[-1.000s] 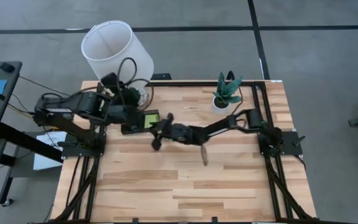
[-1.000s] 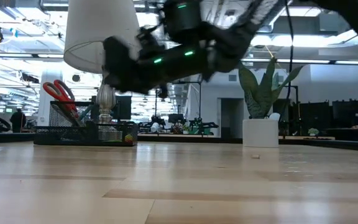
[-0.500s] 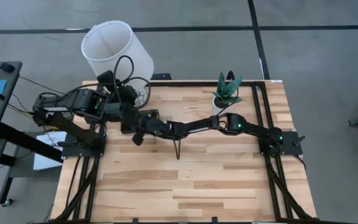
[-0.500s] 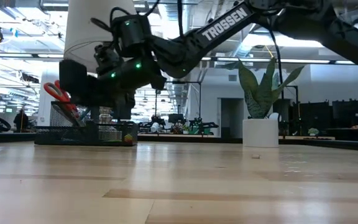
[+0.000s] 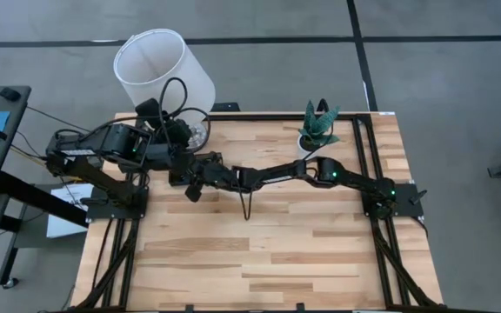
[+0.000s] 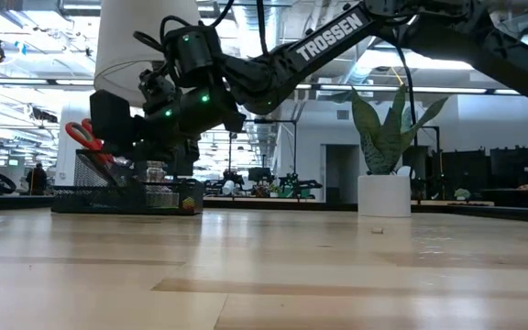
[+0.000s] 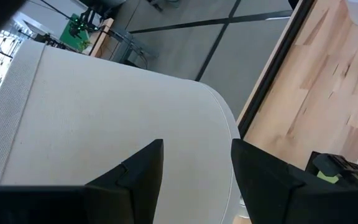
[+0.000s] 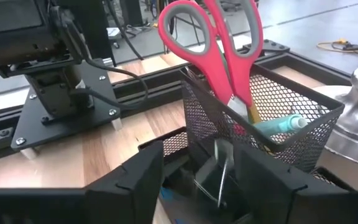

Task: Pick and place office supplies into organizer
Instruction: Put the black binder clip into the black desk organizer, then return to Home Position

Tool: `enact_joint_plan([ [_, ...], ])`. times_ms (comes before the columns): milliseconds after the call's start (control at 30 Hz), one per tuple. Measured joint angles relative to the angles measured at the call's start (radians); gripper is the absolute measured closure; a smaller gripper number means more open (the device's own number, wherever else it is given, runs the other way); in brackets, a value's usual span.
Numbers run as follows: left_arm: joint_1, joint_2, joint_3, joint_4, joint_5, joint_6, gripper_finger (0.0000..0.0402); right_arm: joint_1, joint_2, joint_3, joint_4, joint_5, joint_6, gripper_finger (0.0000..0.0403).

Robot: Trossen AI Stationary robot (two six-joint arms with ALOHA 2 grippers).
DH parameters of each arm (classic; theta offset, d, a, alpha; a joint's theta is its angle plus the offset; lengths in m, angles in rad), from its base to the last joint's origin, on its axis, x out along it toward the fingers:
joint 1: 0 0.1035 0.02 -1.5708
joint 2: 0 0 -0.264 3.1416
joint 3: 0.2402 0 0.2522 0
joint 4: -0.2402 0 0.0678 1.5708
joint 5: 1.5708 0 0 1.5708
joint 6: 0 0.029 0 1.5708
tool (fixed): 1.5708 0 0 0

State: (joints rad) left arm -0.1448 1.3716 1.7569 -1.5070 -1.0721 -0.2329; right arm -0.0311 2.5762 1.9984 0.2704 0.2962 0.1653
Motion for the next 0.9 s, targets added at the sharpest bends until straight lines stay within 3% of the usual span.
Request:
enact_joint_plan([
  [233, 0.0, 0.0, 0.0, 0.001, 0.003, 0.0, 0.022, 0.0, -0.001, 0.0, 0.001, -0.008, 0.018, 0.0165],
  [500, 0.0, 0.0, 0.0, 0.0, 0.038, -0.032, 0.022, 0.008, -0.004, 0.0, -0.02, -0.01, 0.014, 0.0172],
  [600, 0.0, 0.0, 0.0, -0.01, 0.038, -0.062, 0.022, 0.022, -0.056, -0.001, -0.208, -0.059, 0.01, 0.0181],
  [767, -0.007, -0.014, -0.008, -0.061, 0.039, -0.122, 0.022, 0.046, -0.219, 0.0, -0.778, -0.121, 0.017, 0.0202],
  [900, -0.015, -0.077, -0.034, -0.062, 0.078, -0.153, 0.022, 0.093, -0.342, -0.001, -1.039, 0.07, 0.025, 0.0216],
])
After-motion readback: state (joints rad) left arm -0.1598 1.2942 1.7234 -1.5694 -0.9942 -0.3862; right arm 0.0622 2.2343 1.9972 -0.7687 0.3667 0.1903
